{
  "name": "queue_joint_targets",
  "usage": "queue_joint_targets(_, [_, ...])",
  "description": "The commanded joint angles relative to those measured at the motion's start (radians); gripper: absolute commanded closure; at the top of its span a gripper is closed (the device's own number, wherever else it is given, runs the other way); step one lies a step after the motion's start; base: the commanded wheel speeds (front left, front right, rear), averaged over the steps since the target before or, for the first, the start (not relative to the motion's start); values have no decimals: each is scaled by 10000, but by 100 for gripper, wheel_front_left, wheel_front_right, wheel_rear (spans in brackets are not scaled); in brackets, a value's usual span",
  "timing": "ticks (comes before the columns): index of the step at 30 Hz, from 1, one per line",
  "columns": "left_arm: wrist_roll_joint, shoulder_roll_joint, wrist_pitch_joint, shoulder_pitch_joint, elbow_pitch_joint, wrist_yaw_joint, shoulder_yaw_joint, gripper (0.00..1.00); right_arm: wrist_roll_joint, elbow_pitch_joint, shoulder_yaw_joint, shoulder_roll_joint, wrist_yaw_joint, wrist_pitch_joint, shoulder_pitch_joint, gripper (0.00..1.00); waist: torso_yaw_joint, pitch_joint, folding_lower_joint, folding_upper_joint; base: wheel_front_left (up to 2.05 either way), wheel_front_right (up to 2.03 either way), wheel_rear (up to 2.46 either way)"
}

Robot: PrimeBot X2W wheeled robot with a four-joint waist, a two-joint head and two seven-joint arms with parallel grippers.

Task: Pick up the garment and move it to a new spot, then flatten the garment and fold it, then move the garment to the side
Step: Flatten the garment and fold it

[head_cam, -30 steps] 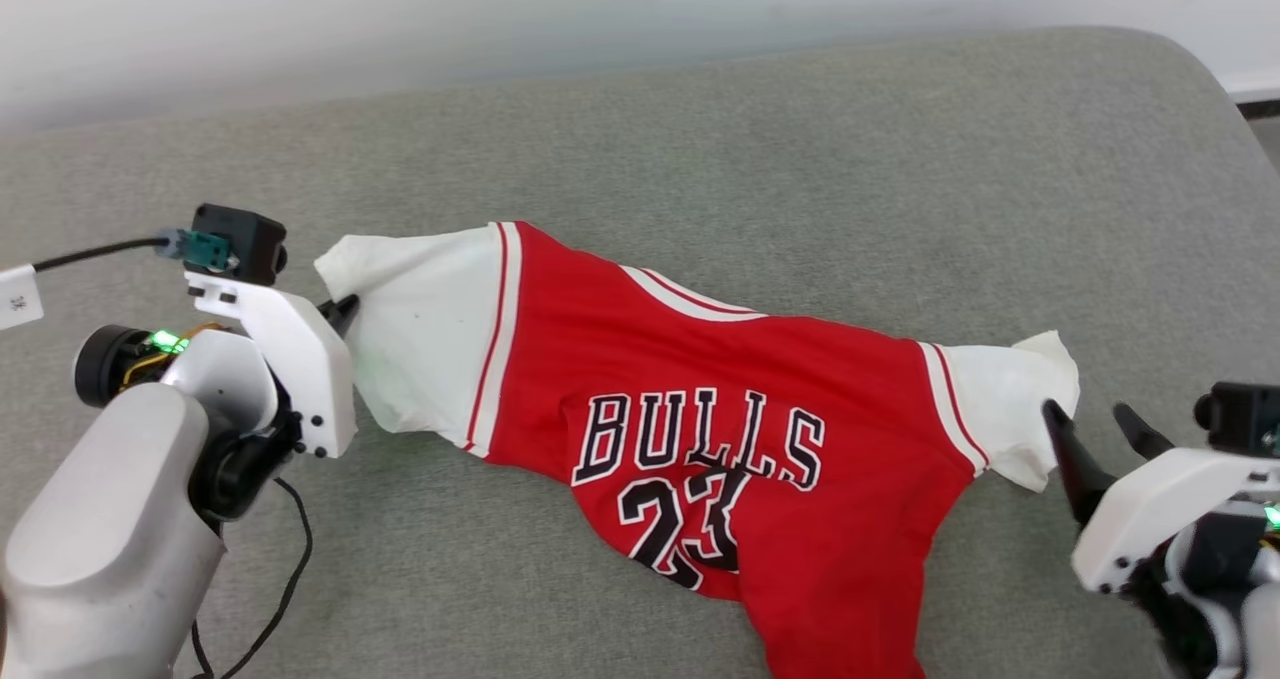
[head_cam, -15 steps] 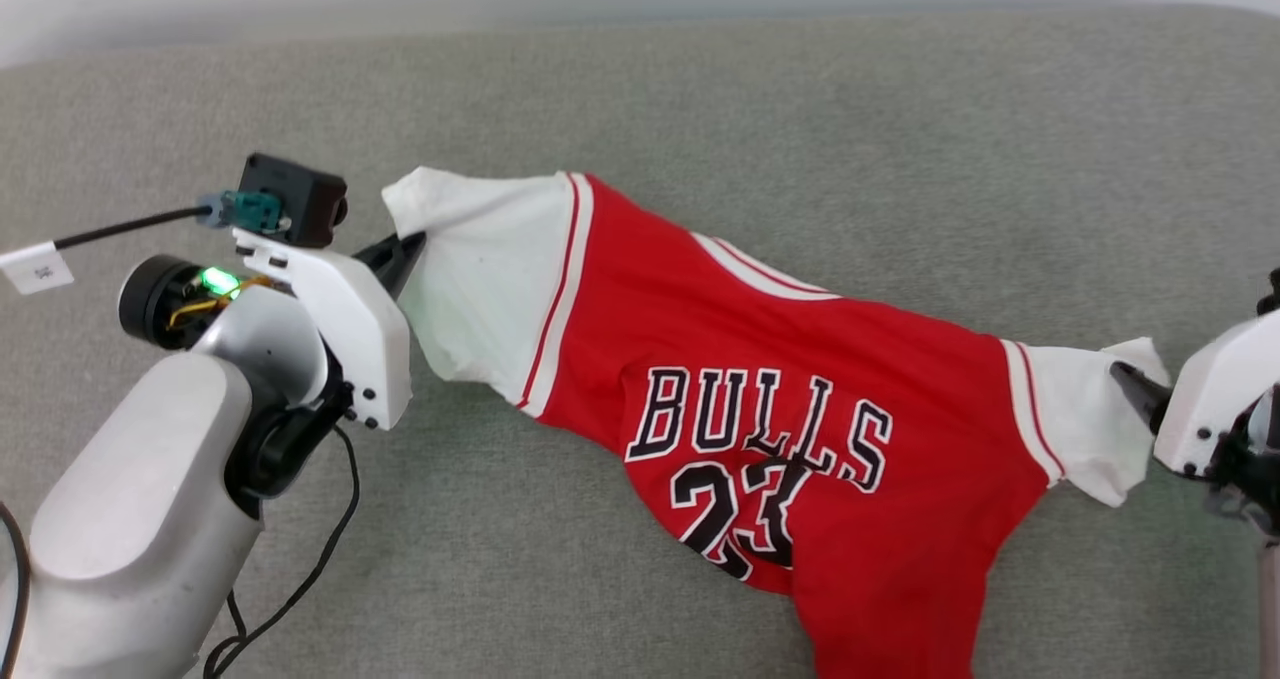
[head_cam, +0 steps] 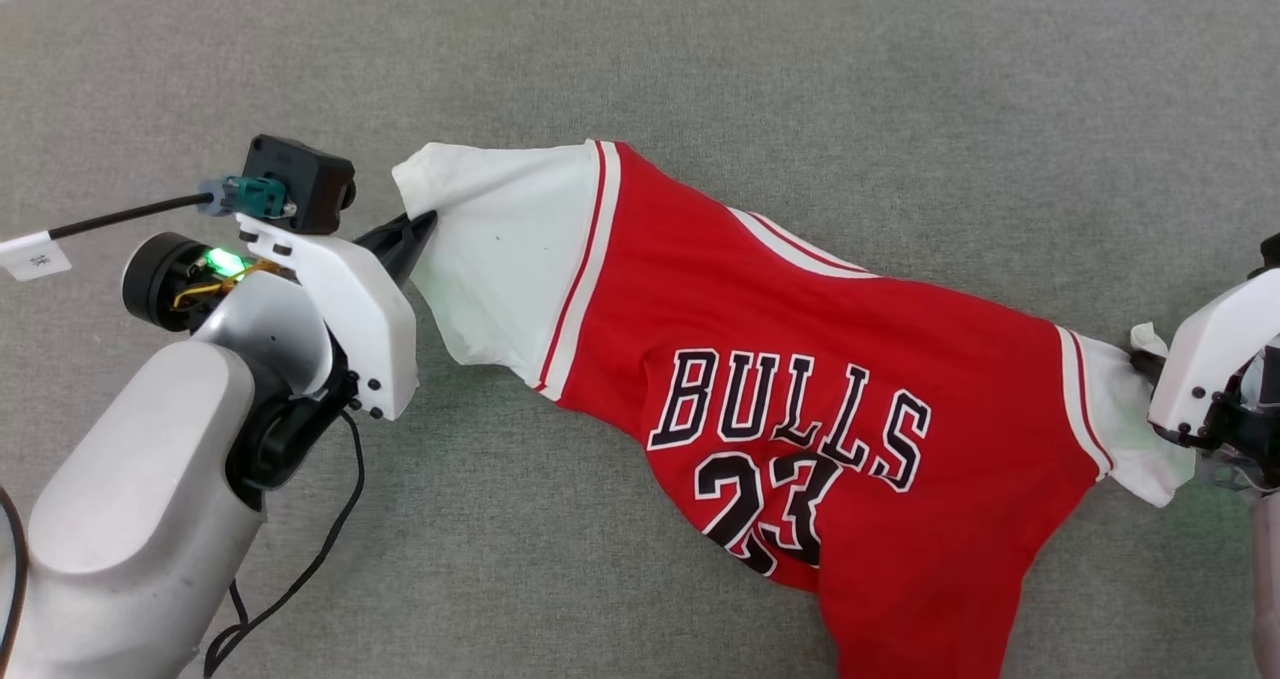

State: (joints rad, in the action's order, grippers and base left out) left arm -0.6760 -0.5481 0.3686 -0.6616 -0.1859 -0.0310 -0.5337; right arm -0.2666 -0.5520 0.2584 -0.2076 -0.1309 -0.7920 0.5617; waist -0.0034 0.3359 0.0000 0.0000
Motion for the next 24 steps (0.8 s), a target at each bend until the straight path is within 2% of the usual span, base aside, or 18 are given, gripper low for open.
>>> queue_joint_targets(1, [-37, -12, -57, -12, -55, 7, 32, 100, -53, -449, -237, 285, 2, -63, -391, 100, -20, -113, 0, 0, 0, 0, 0])
queue_joint_targets(8, [-3, 15, -474, -59, -509, 150, 197, 100, 39, 414, -965, -580, 5, 1011, 301, 100, -123, -1015, 0, 0, 0, 0, 0])
queue_joint_targets(14, [48, 178, -936, -551, -1249, 367, 451, 100, 352, 631, -1313, -1002, 7, 2055, 930, 100, -166, -1976, 0, 0, 0, 0, 0])
queue_joint_targets(17, [-13, 373, -1151, -982, -1865, 416, 582, 100, 556, 450, -1352, -989, 7, 2548, 1453, 100, -178, -2350, 0, 0, 0, 0, 0])
queue_joint_targets(24, [-145, 879, -1720, -2546, -3728, 95, 869, 100, 954, -361, -1329, -753, 7, 3966, 3168, 100, -183, -2487, 0, 0, 0, 0, 0])
